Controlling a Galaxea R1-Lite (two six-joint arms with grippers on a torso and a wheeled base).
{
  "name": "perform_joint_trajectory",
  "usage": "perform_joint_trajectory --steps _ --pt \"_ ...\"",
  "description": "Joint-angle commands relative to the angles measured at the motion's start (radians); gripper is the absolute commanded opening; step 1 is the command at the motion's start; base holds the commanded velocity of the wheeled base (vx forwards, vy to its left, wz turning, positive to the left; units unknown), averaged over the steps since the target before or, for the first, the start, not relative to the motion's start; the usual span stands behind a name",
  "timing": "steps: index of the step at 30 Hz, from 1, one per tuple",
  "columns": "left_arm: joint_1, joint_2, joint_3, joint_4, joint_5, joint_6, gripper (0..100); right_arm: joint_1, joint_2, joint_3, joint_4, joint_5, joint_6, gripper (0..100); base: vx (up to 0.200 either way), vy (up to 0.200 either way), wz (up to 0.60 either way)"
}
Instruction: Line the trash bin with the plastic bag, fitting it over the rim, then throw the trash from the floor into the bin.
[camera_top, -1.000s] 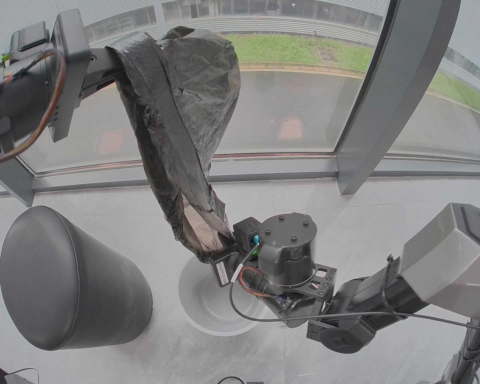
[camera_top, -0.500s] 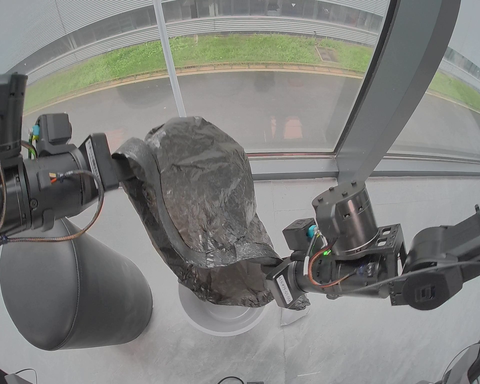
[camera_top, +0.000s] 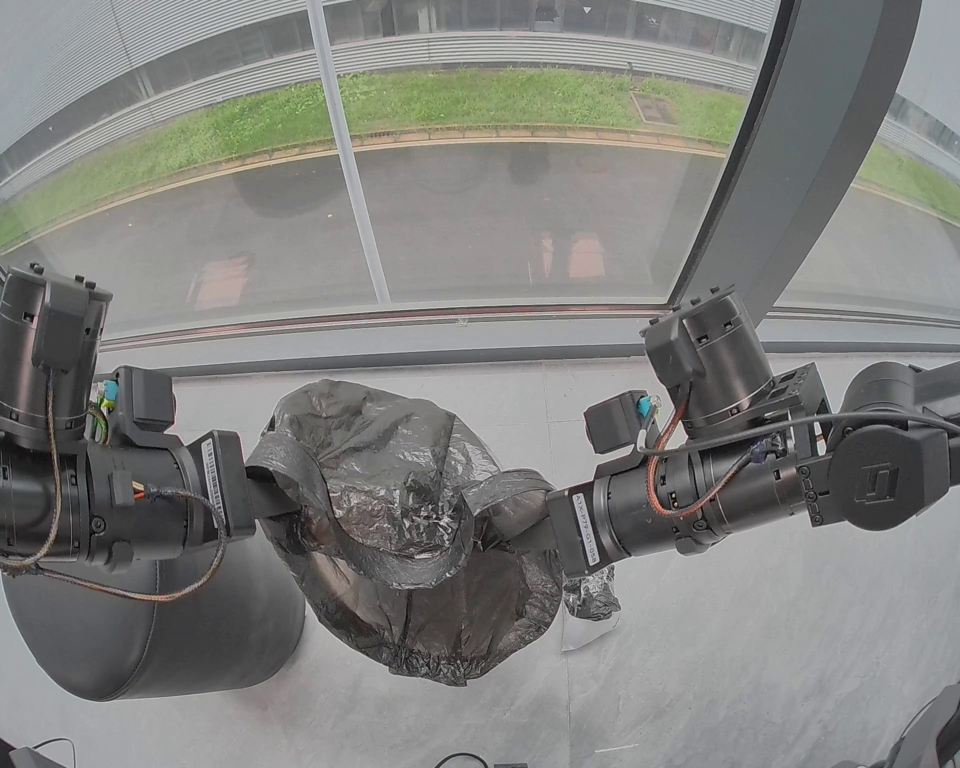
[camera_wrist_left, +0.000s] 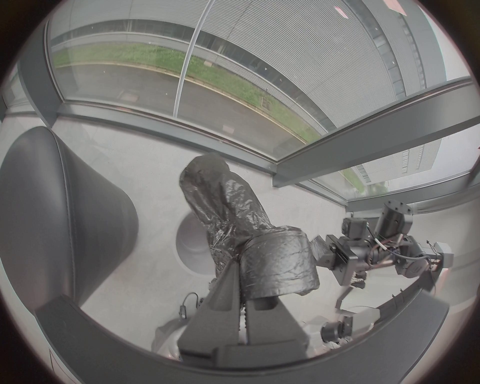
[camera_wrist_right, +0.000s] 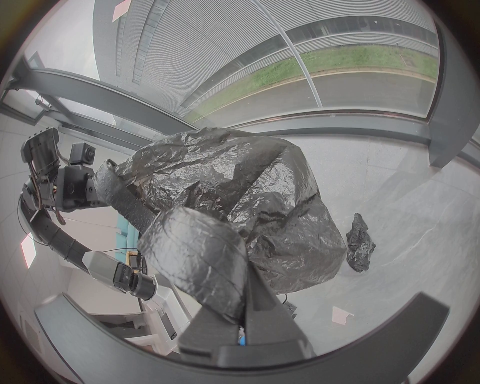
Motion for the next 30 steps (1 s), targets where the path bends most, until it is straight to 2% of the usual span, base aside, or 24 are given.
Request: perform_joint_trajectory --steps 1,2,10,17,30 --pt "-0.003 -0.003 0.024 0.010 -0.078 -0.029 0 0.002 0.036 -0.005 -0.001 0.024 0.022 0 0.000 0.000 0.00" --pt "0.000 -0.014 0.021 0.031 -0.129 -0.055 0 0.003 0.039 -0.004 0.002 0.052 0.035 0 0.000 0.000 0.00" --pt "-0.003 -0.031 0.024 0.119 -0.230 -0.113 0 0.026 0.027 -0.002 0.076 0.135 0.067 0 0.000 0.000 0.00" --pt "-0.004 -0.057 0.057 0.154 -0.302 -0.130 0 0.066 0.027 0.016 0.119 0.136 0.079 0 0.000 0.000 0.00" --pt "-0.003 -0.022 0.126 0.139 -0.411 -0.128 0 0.055 0.031 0.048 0.188 0.133 0.084 0 0.000 0.000 0.00"
